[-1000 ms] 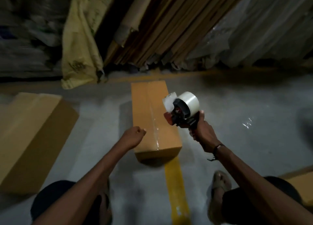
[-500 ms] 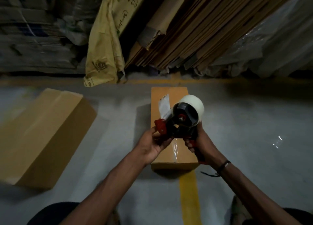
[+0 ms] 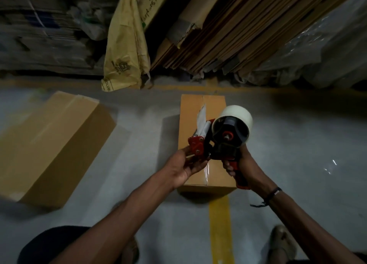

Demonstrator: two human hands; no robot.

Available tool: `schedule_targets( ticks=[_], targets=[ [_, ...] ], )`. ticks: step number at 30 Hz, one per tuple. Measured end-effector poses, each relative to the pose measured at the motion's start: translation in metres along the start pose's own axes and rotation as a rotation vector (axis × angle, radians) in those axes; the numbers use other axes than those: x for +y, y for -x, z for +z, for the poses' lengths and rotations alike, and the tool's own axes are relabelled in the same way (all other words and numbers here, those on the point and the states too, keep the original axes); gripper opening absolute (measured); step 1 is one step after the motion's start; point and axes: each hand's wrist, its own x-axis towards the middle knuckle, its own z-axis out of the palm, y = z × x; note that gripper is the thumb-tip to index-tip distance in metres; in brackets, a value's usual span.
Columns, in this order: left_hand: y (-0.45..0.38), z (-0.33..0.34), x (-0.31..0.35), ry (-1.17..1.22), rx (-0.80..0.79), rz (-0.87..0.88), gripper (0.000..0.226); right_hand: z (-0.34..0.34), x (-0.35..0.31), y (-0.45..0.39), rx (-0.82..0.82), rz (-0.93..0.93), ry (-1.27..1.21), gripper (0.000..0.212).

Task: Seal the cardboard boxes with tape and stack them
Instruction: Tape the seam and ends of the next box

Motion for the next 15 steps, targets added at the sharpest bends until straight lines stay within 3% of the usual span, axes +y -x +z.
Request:
schedule_targets(
  ticks=[2,6,10,15],
  targets=[
    [-0.004,-0.004,-0.002,-0.128,0.08,0.05,0.018,-0.002,0.002,-0.001,-0.005,-0.011,0.037,0.073],
    [-0.014,-0.026,-0.003,-0.296,0.225,0.145,0.02,-0.005,0.007,-0.001,-0.007,-0.037,0.137,0.074],
    [-0.014,-0.043,-0.003,-0.396,0.288,0.26,0.009,-0.007,0.013,0.001,0.001,-0.074,0.23,0.077],
    [-0.019,-0.066,-0.02,-0.624,0.349,0.444,0.015,-0.003,0.029,0.004,-0.009,-0.121,0.366,0.077]
  ],
)
